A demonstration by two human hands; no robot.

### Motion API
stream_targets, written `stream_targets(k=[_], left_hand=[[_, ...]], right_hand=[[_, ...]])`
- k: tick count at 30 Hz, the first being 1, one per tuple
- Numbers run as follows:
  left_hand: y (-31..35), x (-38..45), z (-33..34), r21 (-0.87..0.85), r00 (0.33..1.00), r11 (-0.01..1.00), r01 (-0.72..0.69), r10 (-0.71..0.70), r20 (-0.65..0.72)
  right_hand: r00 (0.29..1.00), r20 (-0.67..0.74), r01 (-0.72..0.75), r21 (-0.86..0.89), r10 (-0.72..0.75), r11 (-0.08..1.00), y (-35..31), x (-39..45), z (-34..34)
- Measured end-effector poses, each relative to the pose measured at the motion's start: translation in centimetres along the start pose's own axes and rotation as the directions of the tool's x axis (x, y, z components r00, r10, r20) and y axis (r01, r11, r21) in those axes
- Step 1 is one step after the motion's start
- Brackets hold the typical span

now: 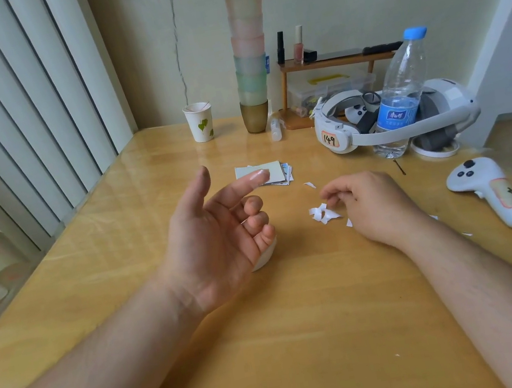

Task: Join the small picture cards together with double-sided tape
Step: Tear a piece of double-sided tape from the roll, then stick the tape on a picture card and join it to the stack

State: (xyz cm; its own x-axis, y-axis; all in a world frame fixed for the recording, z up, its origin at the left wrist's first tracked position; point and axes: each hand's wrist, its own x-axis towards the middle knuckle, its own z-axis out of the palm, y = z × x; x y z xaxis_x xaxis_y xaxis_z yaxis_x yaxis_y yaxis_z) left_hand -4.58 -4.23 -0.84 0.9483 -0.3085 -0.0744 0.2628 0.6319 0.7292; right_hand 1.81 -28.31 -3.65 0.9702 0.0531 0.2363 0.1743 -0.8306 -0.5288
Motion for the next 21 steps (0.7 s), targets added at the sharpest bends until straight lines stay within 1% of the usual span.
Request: stream_targets(k=[3, 5, 7, 9, 10, 12, 15, 21], left_hand=[[-0.1, 0.0, 0.0, 0.019, 1.0, 1.0, 0.008, -0.008, 0.005], [-0.1, -0.1, 0.0, 0.044, 1.0, 0.999, 0.019, -0.02, 0.019], [-0.3, -0.1, 0.0, 0.069, 0.998, 0.997, 0.04, -0.043, 0.044], [-0.5, -0.1, 0.0, 0.093, 0.993, 0.993, 0.073, -0.081, 0.084], [-0.8, -0.1, 0.0, 0.103, 0.989, 0.99, 0.094, -0.105, 0.107], [-1.2, -0.1, 0.1, 0.114, 0.979, 0.984, 0.136, -0.151, 0.14], [-1.7, -0.1, 0.3, 0.133, 0.966, 0.975, 0.176, -0.197, 0.165], [-2.0, 0.1, 0.4, 0.13, 0.962, 0.972, 0.195, -0.216, 0.165]], right_hand=[[0.999, -0.013, -0.039, 0.081, 0.04, 0.996, 0.1, 0.0, -1.6], [0.998, -0.019, -0.06, 0.066, 0.062, 0.996, 0.5, -0.2, -3.8], [0.992, 0.055, -0.107, -0.038, 0.109, 0.993, 1.4, -0.7, -6.1], [0.966, 0.182, -0.156, -0.151, 0.183, 0.976, 2.5, -1.2, -7.4], [0.947, 0.239, -0.172, -0.189, 0.216, 0.967, 2.8, -1.4, -7.6], [0.917, 0.312, -0.188, -0.212, 0.248, 0.959, 3.0, -1.6, -7.4], [0.918, 0.317, -0.185, -0.185, 0.237, 0.965, 3.0, -1.4, -6.9], [0.904, 0.293, -0.27, -0.175, 0.312, 0.947, 3.7, -1.0, -6.4]])
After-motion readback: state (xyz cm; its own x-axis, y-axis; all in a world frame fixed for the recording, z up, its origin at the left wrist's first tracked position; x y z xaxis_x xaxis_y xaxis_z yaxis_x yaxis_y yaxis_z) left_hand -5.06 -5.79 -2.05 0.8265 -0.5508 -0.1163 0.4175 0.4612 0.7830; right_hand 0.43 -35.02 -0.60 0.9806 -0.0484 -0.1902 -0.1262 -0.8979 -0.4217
